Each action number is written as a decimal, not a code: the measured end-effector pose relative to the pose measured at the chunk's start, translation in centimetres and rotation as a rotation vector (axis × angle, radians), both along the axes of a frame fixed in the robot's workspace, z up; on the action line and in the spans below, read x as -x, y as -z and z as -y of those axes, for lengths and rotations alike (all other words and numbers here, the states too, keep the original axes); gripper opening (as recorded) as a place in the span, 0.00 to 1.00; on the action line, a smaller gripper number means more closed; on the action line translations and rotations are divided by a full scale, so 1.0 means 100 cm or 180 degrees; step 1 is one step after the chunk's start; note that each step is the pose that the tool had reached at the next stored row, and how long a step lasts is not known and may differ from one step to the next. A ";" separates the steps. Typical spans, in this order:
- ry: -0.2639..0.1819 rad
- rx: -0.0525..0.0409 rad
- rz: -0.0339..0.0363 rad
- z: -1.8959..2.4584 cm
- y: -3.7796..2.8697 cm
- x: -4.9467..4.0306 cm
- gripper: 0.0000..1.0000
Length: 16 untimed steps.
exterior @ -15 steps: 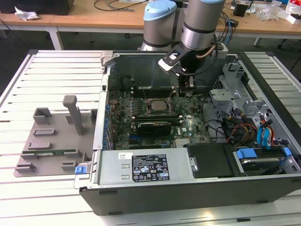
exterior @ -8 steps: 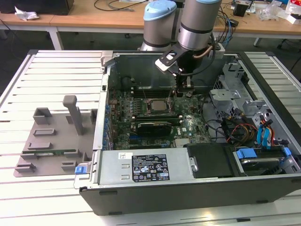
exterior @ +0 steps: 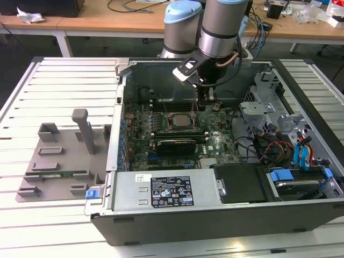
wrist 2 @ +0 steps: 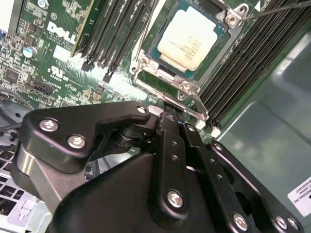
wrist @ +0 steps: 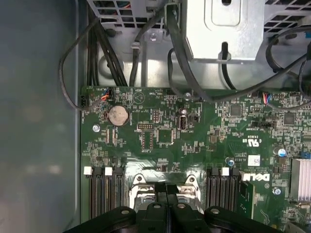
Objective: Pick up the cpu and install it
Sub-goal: 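Close the cpu cover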
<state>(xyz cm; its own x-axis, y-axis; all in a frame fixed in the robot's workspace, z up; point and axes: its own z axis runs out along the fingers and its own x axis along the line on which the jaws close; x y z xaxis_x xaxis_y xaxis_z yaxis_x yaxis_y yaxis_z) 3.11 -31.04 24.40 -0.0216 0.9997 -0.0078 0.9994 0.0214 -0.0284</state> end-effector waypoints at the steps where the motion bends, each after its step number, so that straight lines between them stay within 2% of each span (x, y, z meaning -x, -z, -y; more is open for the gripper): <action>1: 0.0000 0.0000 0.0000 0.0000 0.0001 0.0017 0.11; 8: 0.0000 0.0000 0.0000 -0.0001 0.0013 0.0134 0.11; 13: 0.0000 0.0000 0.0000 0.0000 0.0082 0.0197 0.11; 16: 0.0000 0.0000 0.0000 0.0000 0.0107 0.0323 0.11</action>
<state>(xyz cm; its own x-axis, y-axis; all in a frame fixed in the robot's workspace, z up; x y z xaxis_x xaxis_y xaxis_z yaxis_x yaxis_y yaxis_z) -0.12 -31.04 23.33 -0.0217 0.9997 -0.0077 0.9994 0.0215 -0.0284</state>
